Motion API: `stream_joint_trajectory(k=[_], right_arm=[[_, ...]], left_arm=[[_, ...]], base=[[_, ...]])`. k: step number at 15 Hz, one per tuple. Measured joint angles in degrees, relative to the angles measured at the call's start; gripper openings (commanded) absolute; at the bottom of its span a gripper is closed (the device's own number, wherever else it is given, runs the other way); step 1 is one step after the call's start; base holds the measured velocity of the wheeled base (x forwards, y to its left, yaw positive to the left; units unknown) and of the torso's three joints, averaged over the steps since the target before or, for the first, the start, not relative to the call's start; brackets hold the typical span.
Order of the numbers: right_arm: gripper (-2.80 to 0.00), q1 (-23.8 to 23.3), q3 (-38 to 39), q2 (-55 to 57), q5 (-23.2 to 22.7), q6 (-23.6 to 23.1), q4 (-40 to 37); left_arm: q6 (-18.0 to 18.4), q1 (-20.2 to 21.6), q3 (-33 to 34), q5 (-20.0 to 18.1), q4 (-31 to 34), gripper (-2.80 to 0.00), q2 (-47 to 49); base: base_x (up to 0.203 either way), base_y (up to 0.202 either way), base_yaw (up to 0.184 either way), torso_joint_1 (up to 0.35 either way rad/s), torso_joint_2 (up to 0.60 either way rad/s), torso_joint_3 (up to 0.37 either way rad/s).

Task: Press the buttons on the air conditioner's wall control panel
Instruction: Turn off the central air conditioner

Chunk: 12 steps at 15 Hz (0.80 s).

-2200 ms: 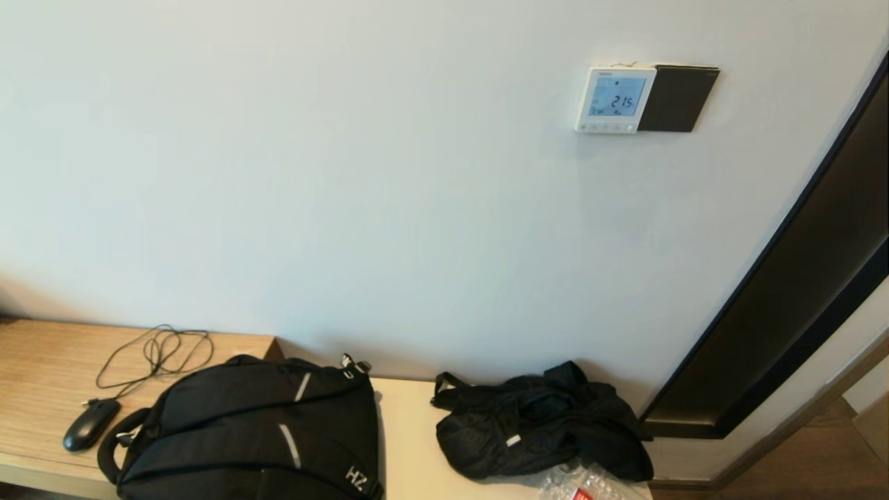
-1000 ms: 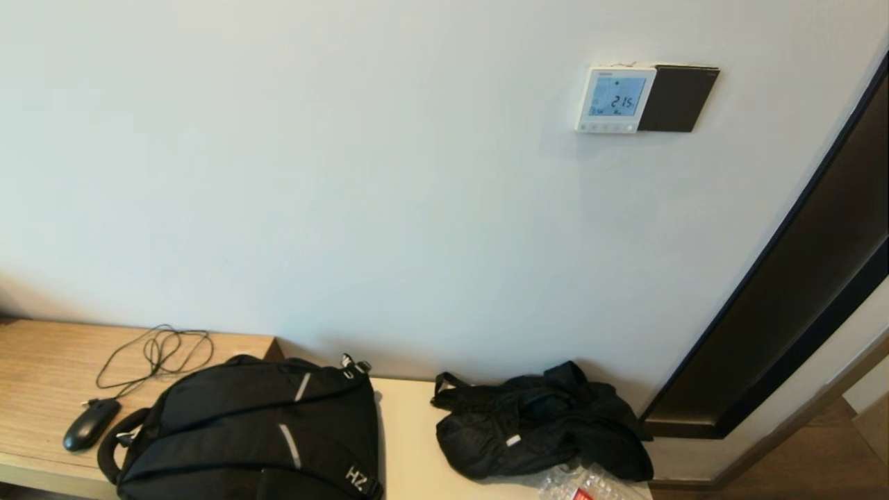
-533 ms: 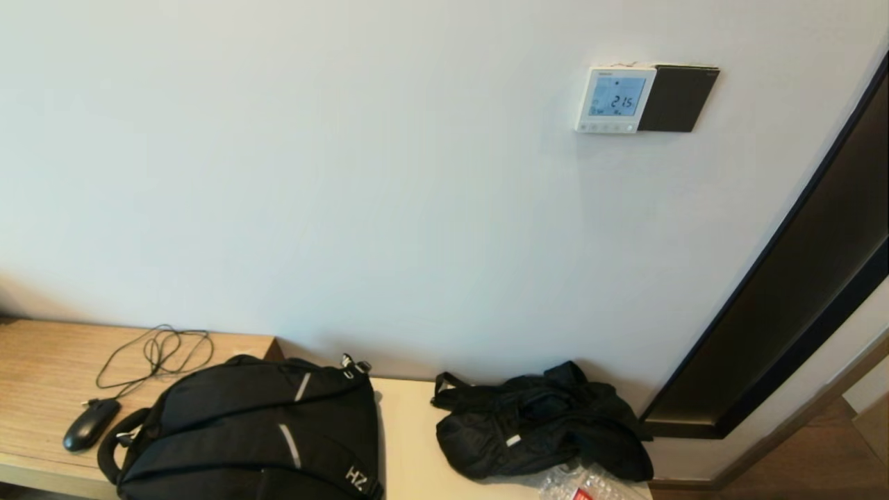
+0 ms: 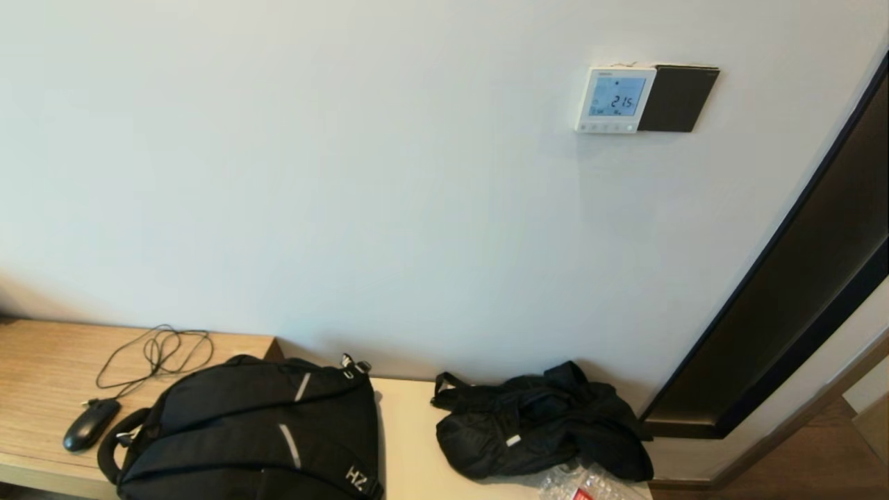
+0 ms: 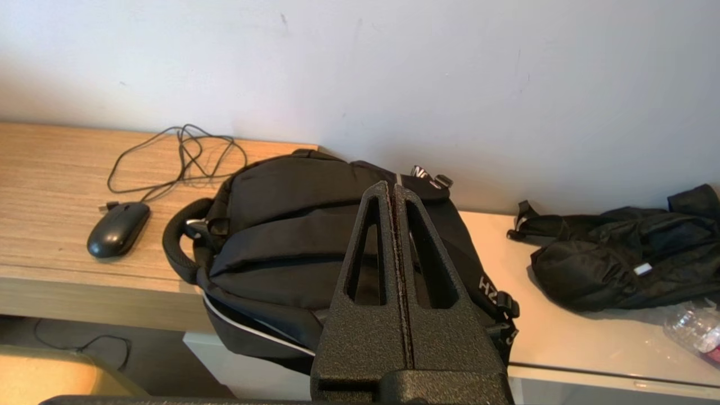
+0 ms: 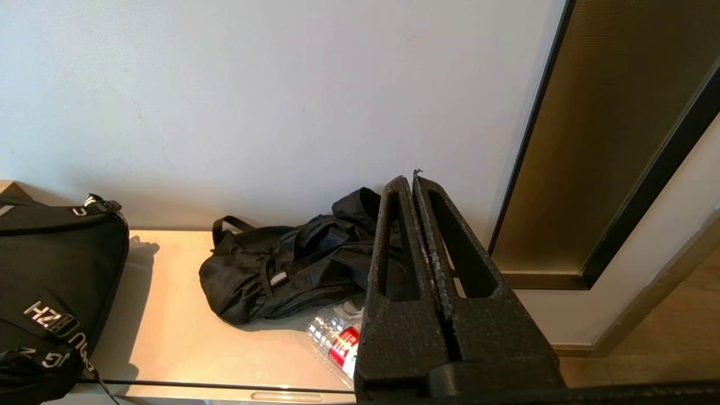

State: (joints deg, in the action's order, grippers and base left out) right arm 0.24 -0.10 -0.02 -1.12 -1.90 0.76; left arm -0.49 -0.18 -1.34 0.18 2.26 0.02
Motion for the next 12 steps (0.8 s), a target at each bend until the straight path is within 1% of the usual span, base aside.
stream_joint_trajectory(k=[12], right_arm=[[-2.80, 0.00, 0.10, 0.02, 0.05, 0.43, 0.10]], left_arm=[[0.00, 0.00, -0.02, -0.02, 0.05, -2.80, 0.00]], base=[[0.000, 0.000, 0.000, 0.000, 0.00, 0.000]])
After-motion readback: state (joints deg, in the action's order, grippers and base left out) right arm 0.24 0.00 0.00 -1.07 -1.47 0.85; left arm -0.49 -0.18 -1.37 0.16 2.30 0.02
